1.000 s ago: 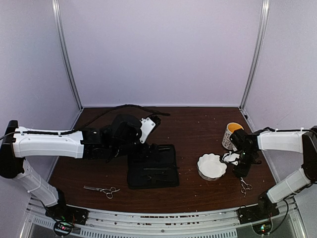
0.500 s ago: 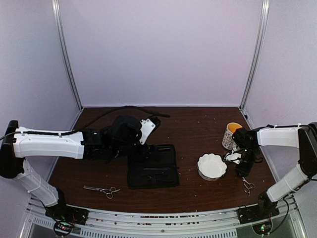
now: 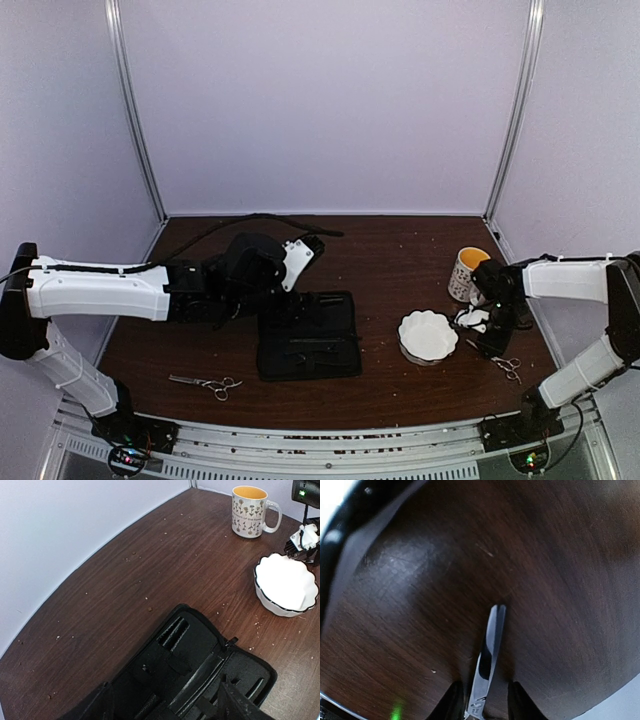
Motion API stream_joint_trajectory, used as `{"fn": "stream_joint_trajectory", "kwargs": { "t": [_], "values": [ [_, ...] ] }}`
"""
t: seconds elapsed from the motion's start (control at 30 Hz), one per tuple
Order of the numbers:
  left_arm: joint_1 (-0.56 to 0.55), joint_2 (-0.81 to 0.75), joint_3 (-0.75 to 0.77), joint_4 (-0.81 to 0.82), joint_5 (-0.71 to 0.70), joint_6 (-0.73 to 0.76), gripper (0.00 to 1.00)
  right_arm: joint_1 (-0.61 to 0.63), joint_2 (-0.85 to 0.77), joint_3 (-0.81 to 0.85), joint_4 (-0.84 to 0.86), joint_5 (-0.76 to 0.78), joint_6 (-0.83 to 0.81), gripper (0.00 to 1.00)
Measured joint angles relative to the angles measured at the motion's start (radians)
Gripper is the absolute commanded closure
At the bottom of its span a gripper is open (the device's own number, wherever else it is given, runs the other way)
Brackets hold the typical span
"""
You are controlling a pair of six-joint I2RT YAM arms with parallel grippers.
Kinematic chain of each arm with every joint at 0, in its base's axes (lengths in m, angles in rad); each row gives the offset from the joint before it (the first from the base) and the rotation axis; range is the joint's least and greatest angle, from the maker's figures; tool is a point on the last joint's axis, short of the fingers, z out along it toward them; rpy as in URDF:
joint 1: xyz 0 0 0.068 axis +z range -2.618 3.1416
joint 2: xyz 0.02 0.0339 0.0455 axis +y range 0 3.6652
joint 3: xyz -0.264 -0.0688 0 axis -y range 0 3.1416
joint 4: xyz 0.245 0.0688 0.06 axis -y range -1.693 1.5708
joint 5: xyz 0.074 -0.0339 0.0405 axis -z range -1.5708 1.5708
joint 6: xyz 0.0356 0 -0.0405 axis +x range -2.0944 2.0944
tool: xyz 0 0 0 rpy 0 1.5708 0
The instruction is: Sort the hair-cutting tools
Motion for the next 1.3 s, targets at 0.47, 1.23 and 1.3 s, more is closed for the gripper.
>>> {"fn": "stream_joint_trajectory", "kwargs": {
  "t": [0.47,1.23,1.3],
  "values": [
    [0.0,0.0,0.0,0.002,0.003,0.0,0.25,-0.08,-0.021,-0.019,-0.011,-0.047,-0.048,0.89],
    [0.153,-0.071,-0.058,-0.063,-0.008,-0.067,0.25,-0.085,-0.142,0.294,-0.285,-0.01,-0.012,1.0],
    [0.212,-0.085,-0.09,-0.071,0.018,-0.093,0.25,-0.052,-0.141,0.341,-0.299,-0.013,-0.004,1.0]
  ]
}}
